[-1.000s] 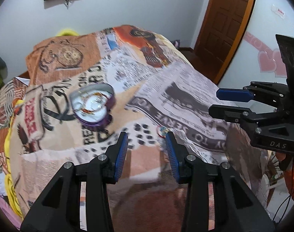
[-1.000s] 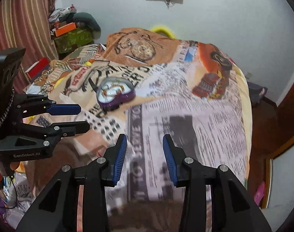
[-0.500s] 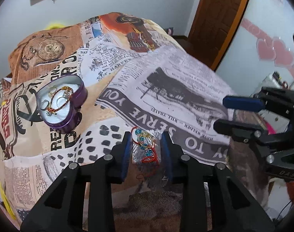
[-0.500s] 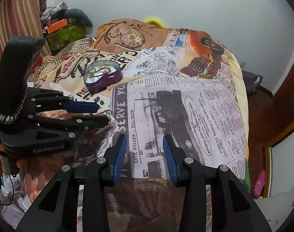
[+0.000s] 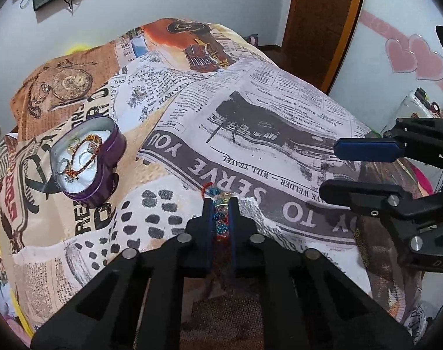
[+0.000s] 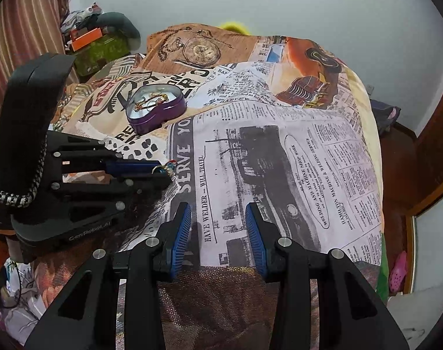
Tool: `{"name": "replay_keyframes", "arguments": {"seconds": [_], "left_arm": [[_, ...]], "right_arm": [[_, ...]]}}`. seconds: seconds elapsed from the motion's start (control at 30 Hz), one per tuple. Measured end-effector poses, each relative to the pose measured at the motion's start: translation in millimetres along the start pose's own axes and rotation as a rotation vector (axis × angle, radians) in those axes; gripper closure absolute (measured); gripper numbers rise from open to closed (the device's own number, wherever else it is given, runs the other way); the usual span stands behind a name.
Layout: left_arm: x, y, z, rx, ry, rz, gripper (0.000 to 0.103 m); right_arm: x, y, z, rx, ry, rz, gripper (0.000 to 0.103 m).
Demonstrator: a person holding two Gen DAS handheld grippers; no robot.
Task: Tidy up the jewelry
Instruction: 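Move the left gripper to the pile and grasp a blue-beaded red bracelet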
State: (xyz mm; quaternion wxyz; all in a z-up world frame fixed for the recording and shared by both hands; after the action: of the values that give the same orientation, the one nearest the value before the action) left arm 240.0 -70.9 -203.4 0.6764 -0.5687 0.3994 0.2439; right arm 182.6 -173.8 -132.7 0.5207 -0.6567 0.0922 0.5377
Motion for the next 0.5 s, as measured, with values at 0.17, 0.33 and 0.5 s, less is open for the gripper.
{"name": "replay_keyframes", "arguments": {"seconds": [0.17, 0.33, 0.5], "left_arm": [[-9, 1, 6, -0.027, -0.011, -0.037, 0.098], [-24, 1, 16, -0.065, 0.016, -0.068, 0.098], [-43, 4, 32, -0.112, 0.047, -0.095, 0.098]], "right_arm": [[-2, -2, 1, 0.001, 0.006, -0.002, 0.068], [-1, -6, 3, -0.006, 0.011, 0.000, 0.068], [5, -10, 10, -0.017, 0.004, 0.010, 0.068]]}}
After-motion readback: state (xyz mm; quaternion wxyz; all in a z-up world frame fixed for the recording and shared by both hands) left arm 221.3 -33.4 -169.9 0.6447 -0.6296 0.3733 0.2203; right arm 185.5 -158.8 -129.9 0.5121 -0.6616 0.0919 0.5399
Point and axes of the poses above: each gripper's, at about its wrist camera, not at the fingertips, and x roughly the way its jaws point, z to its left, y to its underside, the point moved 3 cm from there along x, roughly the way its jaws point, and after that the axes turned 7 degrees about -y, right-handed, at the moved point
